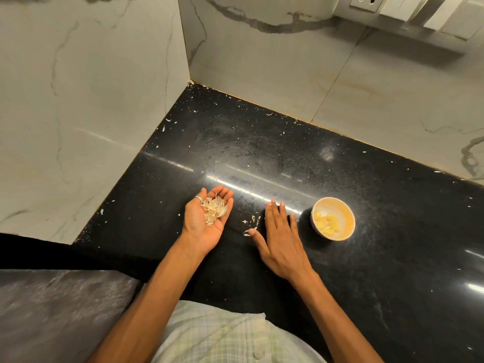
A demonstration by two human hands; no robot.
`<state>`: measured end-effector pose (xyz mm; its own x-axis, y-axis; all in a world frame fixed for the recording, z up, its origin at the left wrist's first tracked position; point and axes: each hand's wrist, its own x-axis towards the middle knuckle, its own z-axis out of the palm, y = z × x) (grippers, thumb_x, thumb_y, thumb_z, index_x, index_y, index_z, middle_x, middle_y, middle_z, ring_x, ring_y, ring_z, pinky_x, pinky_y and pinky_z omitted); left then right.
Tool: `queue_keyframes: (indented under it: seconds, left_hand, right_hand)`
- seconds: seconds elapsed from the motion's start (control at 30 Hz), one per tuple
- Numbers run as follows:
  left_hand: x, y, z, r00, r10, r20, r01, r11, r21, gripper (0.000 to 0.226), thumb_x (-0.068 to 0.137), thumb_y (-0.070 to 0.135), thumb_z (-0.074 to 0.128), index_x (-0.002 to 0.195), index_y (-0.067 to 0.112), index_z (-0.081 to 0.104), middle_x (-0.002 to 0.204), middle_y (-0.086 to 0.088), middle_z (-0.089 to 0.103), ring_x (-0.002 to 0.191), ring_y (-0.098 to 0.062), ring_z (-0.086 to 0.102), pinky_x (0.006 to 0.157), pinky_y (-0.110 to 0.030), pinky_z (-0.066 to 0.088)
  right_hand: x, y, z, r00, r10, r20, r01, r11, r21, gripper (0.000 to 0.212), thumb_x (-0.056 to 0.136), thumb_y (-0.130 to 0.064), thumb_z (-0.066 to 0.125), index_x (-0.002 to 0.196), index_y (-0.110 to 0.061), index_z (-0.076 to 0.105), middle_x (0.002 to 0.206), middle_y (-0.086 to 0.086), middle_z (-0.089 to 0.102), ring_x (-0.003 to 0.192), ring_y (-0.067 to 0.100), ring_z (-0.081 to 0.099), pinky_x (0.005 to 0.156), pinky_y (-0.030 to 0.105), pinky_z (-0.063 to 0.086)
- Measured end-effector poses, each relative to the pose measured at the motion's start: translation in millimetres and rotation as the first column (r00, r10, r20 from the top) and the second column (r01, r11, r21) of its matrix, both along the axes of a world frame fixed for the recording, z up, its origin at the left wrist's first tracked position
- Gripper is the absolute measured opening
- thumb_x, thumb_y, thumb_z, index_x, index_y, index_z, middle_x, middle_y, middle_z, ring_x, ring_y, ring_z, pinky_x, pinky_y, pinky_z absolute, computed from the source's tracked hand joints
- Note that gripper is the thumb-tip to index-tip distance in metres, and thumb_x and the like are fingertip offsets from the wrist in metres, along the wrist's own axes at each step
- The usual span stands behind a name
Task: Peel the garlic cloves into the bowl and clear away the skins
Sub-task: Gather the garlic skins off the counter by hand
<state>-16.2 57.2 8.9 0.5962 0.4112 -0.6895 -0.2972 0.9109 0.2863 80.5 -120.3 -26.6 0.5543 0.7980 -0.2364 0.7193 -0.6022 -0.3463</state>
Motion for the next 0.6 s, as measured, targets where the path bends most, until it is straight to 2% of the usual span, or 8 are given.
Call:
queue_keyframes:
  seconds: [0.13, 0.23, 0.33, 0.4, 0.5, 0.6]
  left_hand:
    - [1.7, -2.0, -1.3, 1.000, -0.008, 0.001, 0.008, 1.000, -0.004, 0.039, 0.107, 0.033, 0.041, 0.112, 0.003, 0.067, 0.100, -0.010, 0.075, 0.112, -0.023, 0.068, 0.093, -0.035, 0.057]
    - [3.2, -4.1, -0.8, 1.000, -0.022, 0.002, 0.022, 1.000, -0.005, 0.039, 0.107, 0.033, 0.041, 0.113, 0.003, 0.067, 0.101, -0.010, 0.075, 0.114, -0.024, 0.067, 0.098, -0.035, 0.054]
    - [1.6, -2.8, -1.2, 1.000, -0.012, 0.006, 0.012, 1.000, -0.004, 0.040, 0.107, 0.033, 0.042, 0.112, 0.003, 0.067, 0.102, -0.010, 0.075, 0.111, -0.024, 0.068, 0.095, -0.034, 0.057]
    - [0.3, -2.4, -2.0, 1.000, -0.005, 0.007, 0.005, 1.000, -0.008, 0.040, 0.107, 0.032, 0.042, 0.111, 0.002, 0.067, 0.102, -0.010, 0.075, 0.111, -0.024, 0.068, 0.091, -0.034, 0.059]
    - [0.9, -4.7, -3.1, 1.000, -0.009, 0.007, 0.009, 1.000, -0.017, 0.039, 0.107, 0.032, 0.042, 0.110, 0.002, 0.067, 0.100, -0.011, 0.075, 0.111, -0.024, 0.068, 0.088, -0.034, 0.059]
    - [3.2, -5.7, -2.0, 1.000, -0.016, 0.003, 0.016, 1.000, -0.014, 0.040, 0.107, 0.032, 0.042, 0.111, 0.002, 0.067, 0.100, -0.011, 0.076, 0.107, -0.024, 0.070, 0.088, -0.034, 0.059]
  right_hand:
    - [0.4, -3.2, -1.1, 0.990, 0.136, -0.031, -0.135, 0.990, 0.035, 0.082, 0.104, -0.062, 0.025, 0.162, -0.013, -0.005, 0.168, -0.001, -0.006, 0.154, 0.008, -0.015, 0.128, 0.035, -0.006]
    - [-11.1, -7.3, -1.7, 0.971, 0.234, -0.045, -0.231, 0.970, 0.070, 0.077, 0.105, -0.058, 0.027, 0.163, -0.016, -0.001, 0.170, 0.000, 0.001, 0.154, 0.004, -0.011, 0.128, 0.037, -0.001]
    - [-9.1, -13.0, -3.1, 0.987, 0.143, -0.071, -0.124, 0.966, 0.227, 0.070, 0.105, -0.050, 0.044, 0.162, -0.017, 0.019, 0.168, -0.002, 0.018, 0.155, 0.002, 0.002, 0.129, 0.033, 0.007]
    - [-6.0, -14.4, -5.2, 0.997, 0.036, -0.073, -0.013, 0.953, 0.303, 0.070, 0.100, -0.048, 0.059, 0.157, -0.016, 0.034, 0.162, -0.001, 0.035, 0.153, 0.008, 0.022, 0.125, 0.031, 0.023]
    - [-7.0, -7.5, -6.8, 0.989, -0.049, -0.140, 0.091, 0.946, 0.311, 0.066, 0.092, -0.043, 0.071, 0.146, -0.014, 0.046, 0.143, 0.000, 0.052, 0.135, 0.015, 0.043, 0.110, 0.028, 0.041]
    - [-12.3, 10.9, -6.8, 0.982, -0.101, -0.161, 0.154, 0.917, 0.369, 0.046, 0.092, -0.030, 0.073, 0.130, -0.011, 0.055, 0.125, 0.001, 0.058, 0.113, 0.016, 0.056, 0.096, 0.035, 0.052]
